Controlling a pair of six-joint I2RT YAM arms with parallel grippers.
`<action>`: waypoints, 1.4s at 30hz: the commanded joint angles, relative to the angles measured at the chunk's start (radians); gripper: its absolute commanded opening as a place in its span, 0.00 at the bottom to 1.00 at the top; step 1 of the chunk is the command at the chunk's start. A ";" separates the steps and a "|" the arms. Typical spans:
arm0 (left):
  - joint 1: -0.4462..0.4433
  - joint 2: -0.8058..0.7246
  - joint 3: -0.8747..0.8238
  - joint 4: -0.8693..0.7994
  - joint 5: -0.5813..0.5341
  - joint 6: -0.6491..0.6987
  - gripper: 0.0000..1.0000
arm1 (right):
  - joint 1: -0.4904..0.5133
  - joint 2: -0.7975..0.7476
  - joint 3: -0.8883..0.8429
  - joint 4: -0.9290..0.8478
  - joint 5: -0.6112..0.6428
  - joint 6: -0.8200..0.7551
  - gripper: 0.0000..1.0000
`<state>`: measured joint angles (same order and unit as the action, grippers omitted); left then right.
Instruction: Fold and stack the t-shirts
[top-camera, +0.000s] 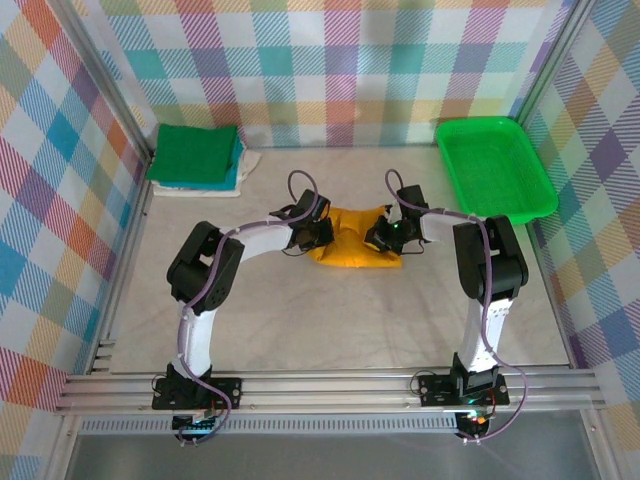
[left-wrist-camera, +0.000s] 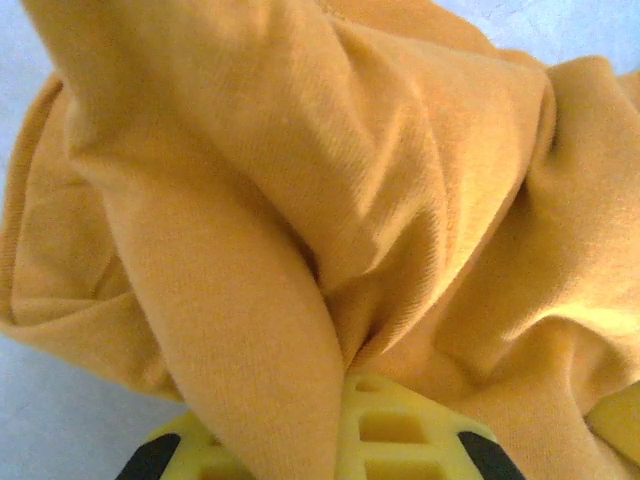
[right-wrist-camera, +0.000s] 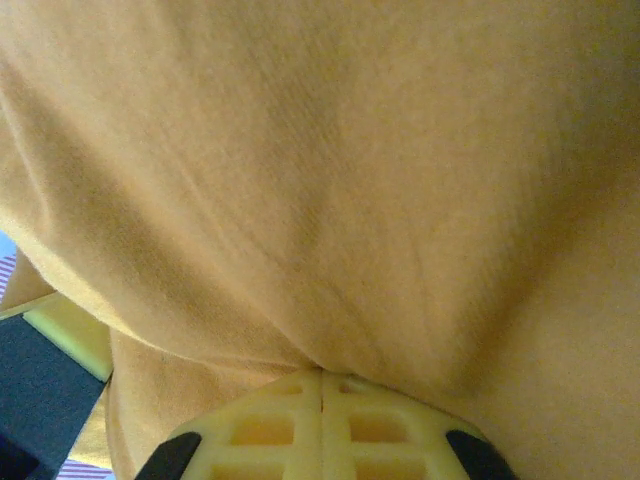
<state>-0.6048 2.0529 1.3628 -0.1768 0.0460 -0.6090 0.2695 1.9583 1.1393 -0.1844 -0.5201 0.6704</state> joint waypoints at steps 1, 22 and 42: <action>0.015 -0.011 0.052 -0.135 -0.103 0.088 0.00 | 0.009 -0.062 0.020 -0.041 -0.064 0.001 0.12; 0.275 0.083 0.607 -0.349 -0.263 0.856 0.00 | 0.001 -0.688 -0.294 0.104 0.101 -0.076 0.78; 0.511 0.299 1.243 -0.510 -0.027 0.892 0.00 | 0.005 -0.508 -0.380 0.275 -0.017 -0.050 0.93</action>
<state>-0.1040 2.3440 2.5248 -0.6827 -0.0444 0.2779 0.2718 1.4376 0.7719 0.0341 -0.5064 0.6159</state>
